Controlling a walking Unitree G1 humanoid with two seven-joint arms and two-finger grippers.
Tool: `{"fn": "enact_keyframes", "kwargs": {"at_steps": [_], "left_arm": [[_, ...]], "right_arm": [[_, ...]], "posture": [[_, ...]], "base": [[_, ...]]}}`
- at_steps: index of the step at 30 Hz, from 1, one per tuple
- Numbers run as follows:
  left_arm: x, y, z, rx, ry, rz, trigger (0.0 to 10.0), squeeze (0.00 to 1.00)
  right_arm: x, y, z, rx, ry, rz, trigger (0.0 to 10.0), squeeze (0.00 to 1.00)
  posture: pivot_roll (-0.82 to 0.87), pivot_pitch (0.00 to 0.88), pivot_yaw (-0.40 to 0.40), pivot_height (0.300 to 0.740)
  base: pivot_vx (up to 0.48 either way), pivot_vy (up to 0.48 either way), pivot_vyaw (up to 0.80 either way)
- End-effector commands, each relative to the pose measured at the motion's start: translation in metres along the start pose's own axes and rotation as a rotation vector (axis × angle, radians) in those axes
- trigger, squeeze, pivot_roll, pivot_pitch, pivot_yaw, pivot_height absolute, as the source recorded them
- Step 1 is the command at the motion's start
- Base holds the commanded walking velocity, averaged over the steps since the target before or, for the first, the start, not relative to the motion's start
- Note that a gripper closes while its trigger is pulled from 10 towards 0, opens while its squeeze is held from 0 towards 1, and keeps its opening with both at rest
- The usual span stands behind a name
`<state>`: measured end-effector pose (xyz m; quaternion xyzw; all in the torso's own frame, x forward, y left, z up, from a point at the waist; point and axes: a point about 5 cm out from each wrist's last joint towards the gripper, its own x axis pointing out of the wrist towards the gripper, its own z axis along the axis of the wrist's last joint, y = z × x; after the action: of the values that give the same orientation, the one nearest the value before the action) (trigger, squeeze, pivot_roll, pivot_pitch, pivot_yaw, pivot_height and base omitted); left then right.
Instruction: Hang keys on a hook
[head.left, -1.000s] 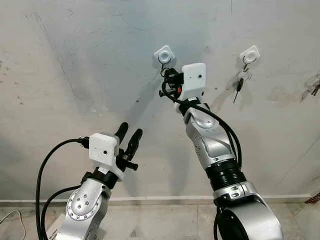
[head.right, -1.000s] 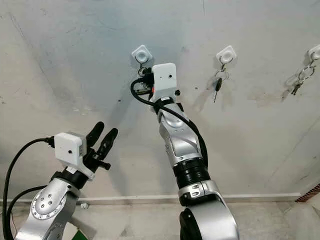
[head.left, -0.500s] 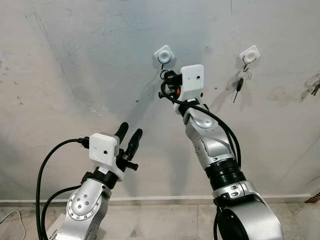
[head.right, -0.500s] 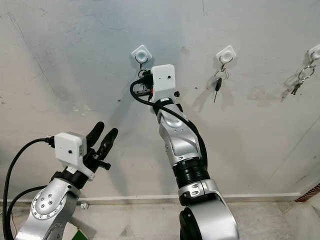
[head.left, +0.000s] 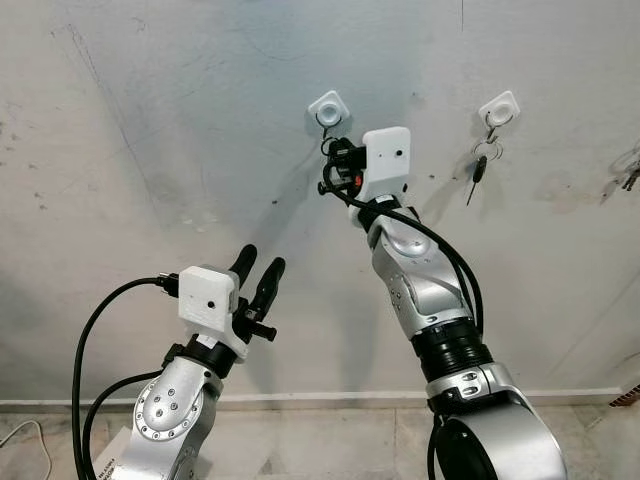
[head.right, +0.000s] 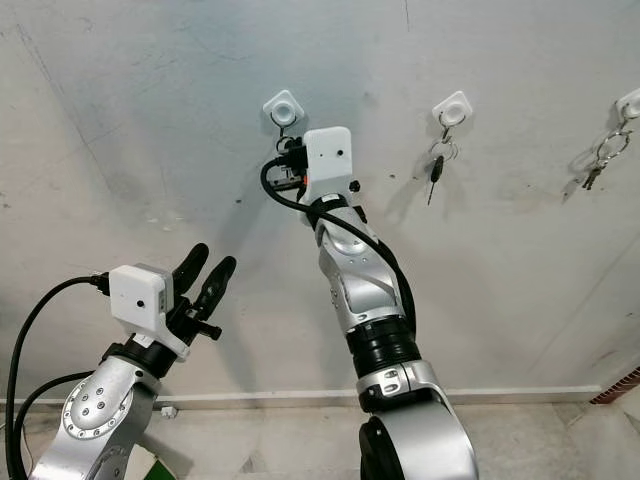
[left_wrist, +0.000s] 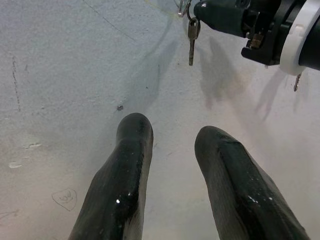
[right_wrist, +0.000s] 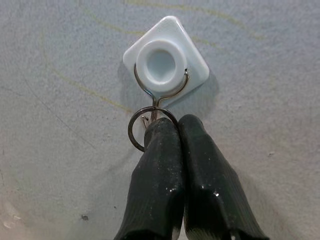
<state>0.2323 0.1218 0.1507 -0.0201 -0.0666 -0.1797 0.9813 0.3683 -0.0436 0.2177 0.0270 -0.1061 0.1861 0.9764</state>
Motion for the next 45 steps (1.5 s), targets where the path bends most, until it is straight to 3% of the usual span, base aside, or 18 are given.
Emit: {"fn": "enact_keyframes", "kwargs": {"at_steps": [1,29,45], "left_arm": [[0.001,0.0,-0.001,0.007,0.007,-0.009,10.0,0.0],[0.0,-0.001,-0.001,0.01,0.01,-0.007,10.0,0.0],[0.001,-0.002,-0.002,0.009,0.012,-0.008,10.0,0.0]], "right_arm": [[0.001,0.002,0.008,0.004,-0.034,0.006,10.0,0.0],[0.009,0.01,0.009,-0.004,-0.01,0.033,10.0,0.0],[0.009,0.007,0.0,-0.013,0.042,0.02,10.0,0.0]], "posture": [[0.06,0.0,0.042,0.74],[0.06,0.0,0.034,0.74],[0.06,0.0,0.033,0.74]], "base": [[0.0,0.0,0.0],[0.0,0.0,0.0],[0.0,0.0,0.0]]}}
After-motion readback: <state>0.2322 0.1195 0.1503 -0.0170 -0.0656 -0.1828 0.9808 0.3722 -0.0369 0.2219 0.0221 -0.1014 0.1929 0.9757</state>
